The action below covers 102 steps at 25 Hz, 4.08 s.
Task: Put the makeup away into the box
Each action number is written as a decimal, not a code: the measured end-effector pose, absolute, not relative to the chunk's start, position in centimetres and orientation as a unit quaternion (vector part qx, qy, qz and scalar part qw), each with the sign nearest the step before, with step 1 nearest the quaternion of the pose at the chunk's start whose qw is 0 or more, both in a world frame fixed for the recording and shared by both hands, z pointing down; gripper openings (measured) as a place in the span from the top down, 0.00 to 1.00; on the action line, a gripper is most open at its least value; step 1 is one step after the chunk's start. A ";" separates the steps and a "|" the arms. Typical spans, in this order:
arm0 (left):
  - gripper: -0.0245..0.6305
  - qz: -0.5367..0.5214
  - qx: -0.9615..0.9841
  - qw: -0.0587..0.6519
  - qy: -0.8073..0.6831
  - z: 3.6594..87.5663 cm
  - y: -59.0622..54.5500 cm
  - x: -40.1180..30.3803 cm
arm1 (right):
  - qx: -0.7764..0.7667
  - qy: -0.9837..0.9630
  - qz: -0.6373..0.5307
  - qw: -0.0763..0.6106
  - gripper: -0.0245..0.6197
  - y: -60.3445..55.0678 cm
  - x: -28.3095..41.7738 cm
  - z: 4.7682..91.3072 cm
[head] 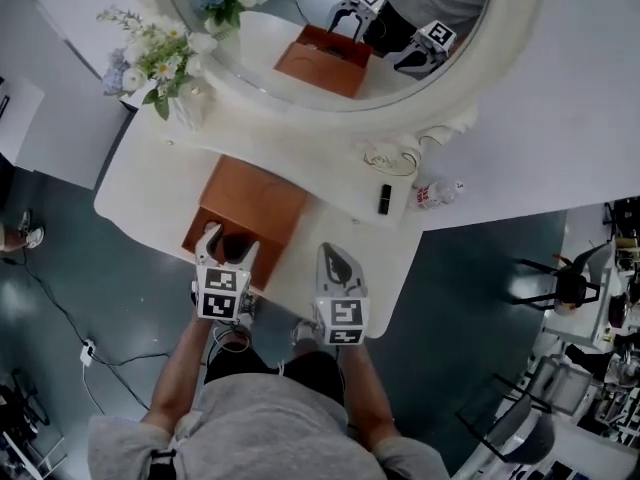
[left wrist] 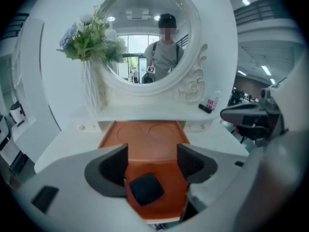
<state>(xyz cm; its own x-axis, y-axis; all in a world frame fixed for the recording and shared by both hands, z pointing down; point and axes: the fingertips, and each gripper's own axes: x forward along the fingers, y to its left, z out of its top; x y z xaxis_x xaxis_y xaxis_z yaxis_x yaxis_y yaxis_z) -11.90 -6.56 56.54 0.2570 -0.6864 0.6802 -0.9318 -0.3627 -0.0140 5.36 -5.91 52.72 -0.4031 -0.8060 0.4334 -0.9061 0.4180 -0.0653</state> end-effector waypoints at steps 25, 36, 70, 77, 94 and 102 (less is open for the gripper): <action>0.85 0.136 0.923 0.031 -0.359 40.5 -6.1 6.7 | 0.700 -0.707 0.048 0.091 0.94 -0.7 18.5 39.3; 0.96 0.140 0.928 0.021 -0.344 40.9 -6.3 9.1 | 0.714 -0.693 0.055 0.085 0.94 -0.2 20.0 39.7; 0.96 0.199 0.888 0.082 -0.406 51.1 -14.1 9.2 | 0.621 -0.752 0.159 0.154 0.80 -12.2 20.7 53.1; 0.96 0.206 0.878 0.095 -0.421 52.5 -14.4 8.1 | 0.602 -0.754 0.187 0.182 0.64 -14.2 19.7 56.3; 0.96 0.210 0.863 0.112 -0.446 53.8 -14.2 5.8 | 0.604 -0.734 0.205 0.233 0.80 -15.7 20.0 59.3; 0.96 0.206 0.857 0.115 -0.457 53.5 -14.1 4.5 | 0.609 -0.735 0.197 0.225 0.81 -15.7 19.9 58.6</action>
